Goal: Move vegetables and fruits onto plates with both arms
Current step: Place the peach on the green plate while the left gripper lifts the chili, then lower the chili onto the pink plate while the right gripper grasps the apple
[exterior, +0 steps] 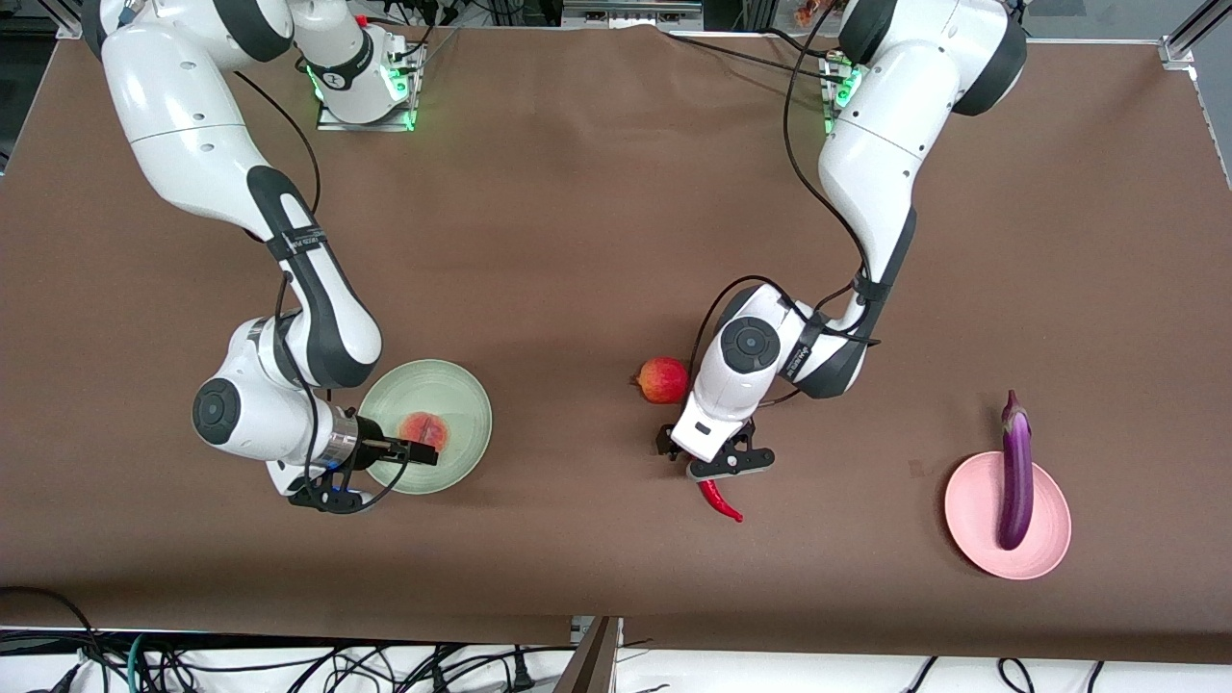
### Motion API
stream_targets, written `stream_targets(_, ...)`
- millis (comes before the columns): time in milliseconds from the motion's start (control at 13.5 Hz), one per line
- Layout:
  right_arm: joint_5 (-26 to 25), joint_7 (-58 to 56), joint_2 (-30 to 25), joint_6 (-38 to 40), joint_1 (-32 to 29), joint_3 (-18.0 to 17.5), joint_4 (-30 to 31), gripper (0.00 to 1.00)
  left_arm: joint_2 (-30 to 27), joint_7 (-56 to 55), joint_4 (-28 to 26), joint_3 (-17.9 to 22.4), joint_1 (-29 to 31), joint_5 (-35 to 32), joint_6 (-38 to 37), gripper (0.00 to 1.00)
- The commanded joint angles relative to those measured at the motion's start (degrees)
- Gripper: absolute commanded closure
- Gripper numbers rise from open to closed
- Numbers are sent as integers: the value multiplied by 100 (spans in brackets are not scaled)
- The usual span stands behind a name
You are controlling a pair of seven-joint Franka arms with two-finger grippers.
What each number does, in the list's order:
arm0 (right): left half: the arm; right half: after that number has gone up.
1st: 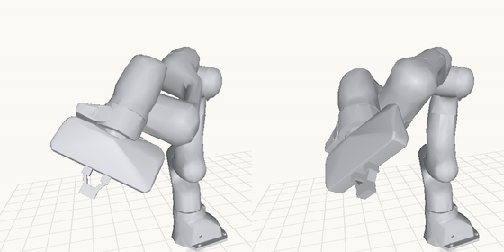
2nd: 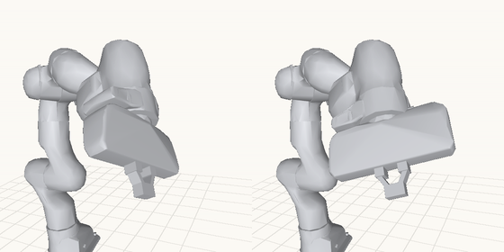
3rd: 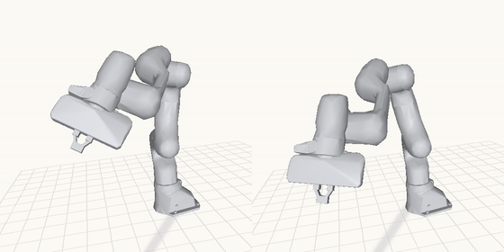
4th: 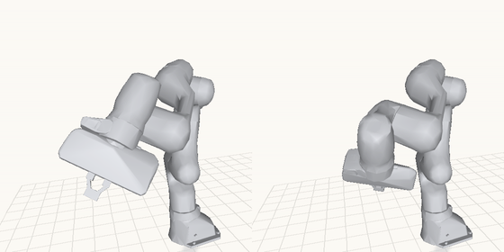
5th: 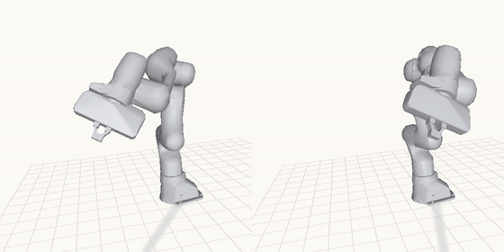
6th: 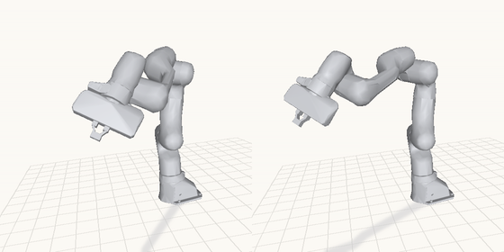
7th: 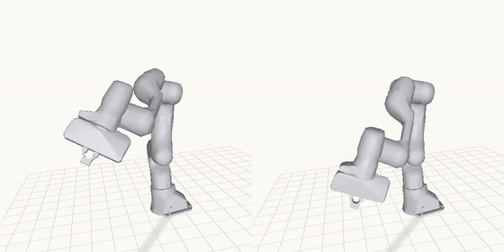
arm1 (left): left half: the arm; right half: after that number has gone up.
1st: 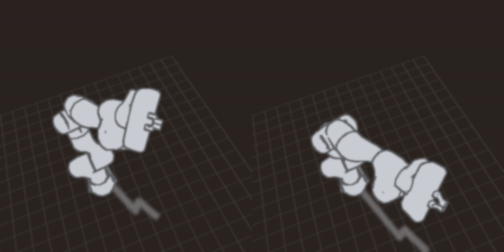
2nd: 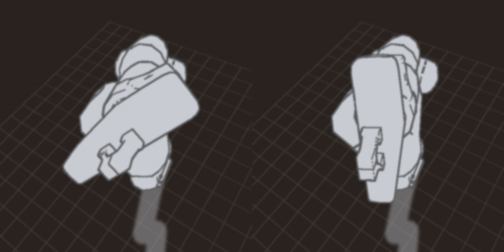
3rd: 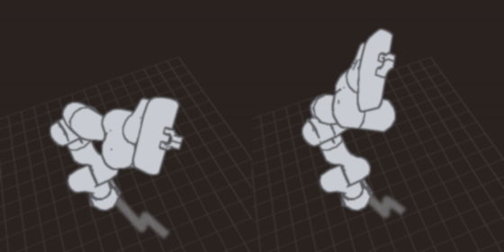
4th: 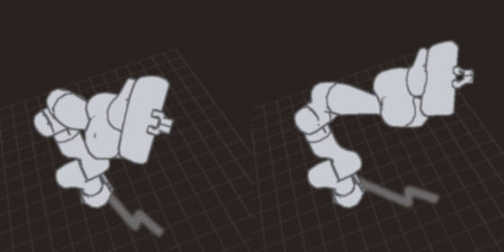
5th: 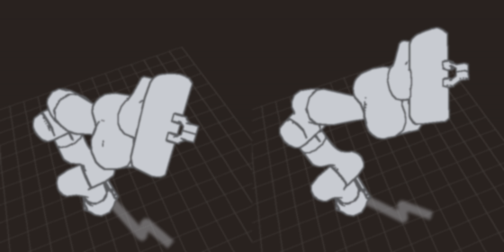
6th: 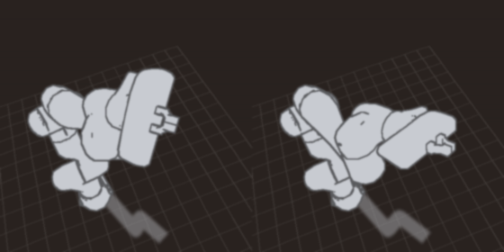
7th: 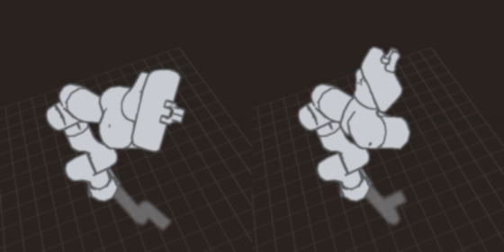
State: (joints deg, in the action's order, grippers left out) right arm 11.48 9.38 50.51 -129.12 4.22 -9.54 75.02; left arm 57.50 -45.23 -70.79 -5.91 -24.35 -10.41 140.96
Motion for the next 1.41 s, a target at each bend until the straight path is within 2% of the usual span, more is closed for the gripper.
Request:
stream_targets(0, 83, 378, -542, 237, -9, -118, 303, 0, 95, -100, 56, 37, -34, -295, 151, 76)
stream_targets(74, 74, 711, -569, 316, 130, -127, 198, 0, 86, -65, 56, 37, -34, -313, 151, 100)
stream_targets(223, 39, 1527, -586, 492, 508, -118, 5, 0, 34, -39, 56, 46, 44, -313, 142, 100)
stream_targets(371, 30, 2493, -587, 449, 947, -118, -128, 0, -334, 363, 65, 64, 307, -252, -146, 100)
stream_targets(520, 12, 3408, -543, 144, 1474, -83, -137, 0, -843, 1283, 100, -15, 676, 2, -1197, 100)
stream_targets(594, -66, 3891, -499, -250, 1764, -74, -137, 0, -1089, 1924, 187, 2, 852, 412, -1707, 100)
stream_targets(668, -206, 4444, -386, -506, 2045, -39, -137, 0, -1335, 2583, 266, 72, 1045, 869, -2217, 100)
stream_targets(817, -505, 5560, -244, -894, 2564, 31, -163, 0, -1732, 3770, 232, 291, 1563, 1084, -2853, 100)
stream_targets(965, -638, 6868, -218, -957, 3021, 259, -154, 0, -1891, 5009, 57, 781, 1863, 1093, -2934, 100)
stream_targets(1114, -699, 8117, -122, -957, 3338, 391, -146, 0, -1883, 5715, -259, 1283, 2013, 1425, -2865, 100)
stream_targets(1188, -743, 8636, -51, -957, 3462, 453, -154, 0, -1796, 5918, -295, 1346, 2188, 1593, -2812, 100)
stream_targets(1336, -796, 9228, 63, -1018, 3586, 532, -233, 0, -1445, 6296, -322, 1347, 2592, 1629, -1998, 100)
